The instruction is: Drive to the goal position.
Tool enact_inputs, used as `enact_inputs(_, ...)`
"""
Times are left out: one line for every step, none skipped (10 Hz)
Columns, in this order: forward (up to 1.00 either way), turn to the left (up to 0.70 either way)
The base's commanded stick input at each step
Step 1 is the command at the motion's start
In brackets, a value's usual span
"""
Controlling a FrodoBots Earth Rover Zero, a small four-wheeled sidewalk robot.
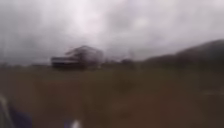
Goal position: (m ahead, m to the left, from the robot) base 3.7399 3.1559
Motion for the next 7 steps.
enact_inputs(0.70,0.00)
enact_inputs(0.70,0.00)
enact_inputs(0.70,0.00)
enact_inputs(0.70,0.00)
enact_inputs(0.70,0.00)
enact_inputs(0.70,0.00)
enact_inputs(0.70,0.00)
